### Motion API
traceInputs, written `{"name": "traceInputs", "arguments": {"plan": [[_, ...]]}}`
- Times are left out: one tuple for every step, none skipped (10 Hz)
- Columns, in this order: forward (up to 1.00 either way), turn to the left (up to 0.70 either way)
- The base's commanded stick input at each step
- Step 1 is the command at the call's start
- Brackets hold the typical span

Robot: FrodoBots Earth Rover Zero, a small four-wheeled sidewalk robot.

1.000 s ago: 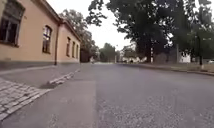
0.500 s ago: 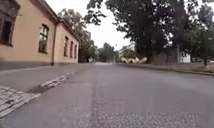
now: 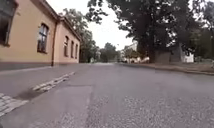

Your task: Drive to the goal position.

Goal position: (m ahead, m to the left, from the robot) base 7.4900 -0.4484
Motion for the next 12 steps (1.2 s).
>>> {"name": "traceInputs", "arguments": {"plan": [[0.7, 0.04], [0.7, 0.04], [0.7, 0.04], [0.7, 0.04], [0.7, 0.04], [0.7, 0.04], [0.7, 0.04], [0.7, 0.04], [0.7, 0.04], [0.7, 0.04], [0.7, 0.04], [0.7, 0.04]]}}
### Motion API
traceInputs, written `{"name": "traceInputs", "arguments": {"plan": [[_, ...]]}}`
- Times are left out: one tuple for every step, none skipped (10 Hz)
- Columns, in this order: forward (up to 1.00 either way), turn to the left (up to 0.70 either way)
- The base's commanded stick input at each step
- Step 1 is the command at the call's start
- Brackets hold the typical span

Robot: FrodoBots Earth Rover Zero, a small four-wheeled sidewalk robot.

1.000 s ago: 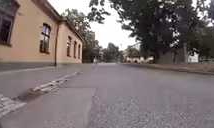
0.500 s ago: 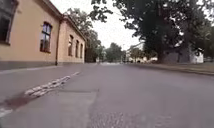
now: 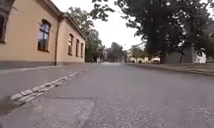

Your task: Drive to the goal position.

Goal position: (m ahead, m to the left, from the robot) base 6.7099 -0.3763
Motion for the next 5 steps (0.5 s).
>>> {"name": "traceInputs", "arguments": {"plan": [[0.7, 0.04], [0.7, 0.04], [0.7, 0.04], [0.7, 0.13], [0.7, 0.25]]}}
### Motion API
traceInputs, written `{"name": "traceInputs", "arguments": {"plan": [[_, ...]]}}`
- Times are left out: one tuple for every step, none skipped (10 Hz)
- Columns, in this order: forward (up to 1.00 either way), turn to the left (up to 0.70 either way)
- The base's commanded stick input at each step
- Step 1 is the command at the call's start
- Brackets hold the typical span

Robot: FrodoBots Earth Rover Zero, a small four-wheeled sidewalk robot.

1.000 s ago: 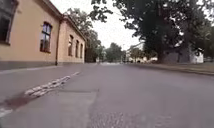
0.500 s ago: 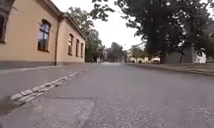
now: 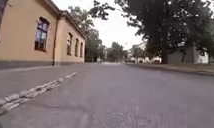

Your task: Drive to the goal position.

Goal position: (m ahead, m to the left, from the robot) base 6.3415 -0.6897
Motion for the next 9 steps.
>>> {"name": "traceInputs", "arguments": {"plan": [[0.7, 0.38], [0.7, 0.23], [0.7, 0.06], [0.7, 0.04], [0.7, 0.04], [0.7, 0.04], [0.7, 0.04], [0.7, 0.04], [0.7, 0.04]]}}
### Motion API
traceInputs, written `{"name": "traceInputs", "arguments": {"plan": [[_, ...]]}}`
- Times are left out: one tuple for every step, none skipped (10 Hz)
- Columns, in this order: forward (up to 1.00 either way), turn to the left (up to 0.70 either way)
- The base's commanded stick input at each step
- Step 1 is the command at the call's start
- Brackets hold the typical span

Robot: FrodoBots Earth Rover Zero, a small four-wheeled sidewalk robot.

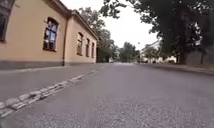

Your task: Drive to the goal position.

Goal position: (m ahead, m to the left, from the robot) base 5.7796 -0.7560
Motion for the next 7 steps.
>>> {"name": "traceInputs", "arguments": {"plan": [[0.7, 0.04], [0.7, 0.04], [0.7, 0.04], [0.7, 0.04], [0.7, 0.04], [0.7, 0.04], [0.7, 0.04]]}}
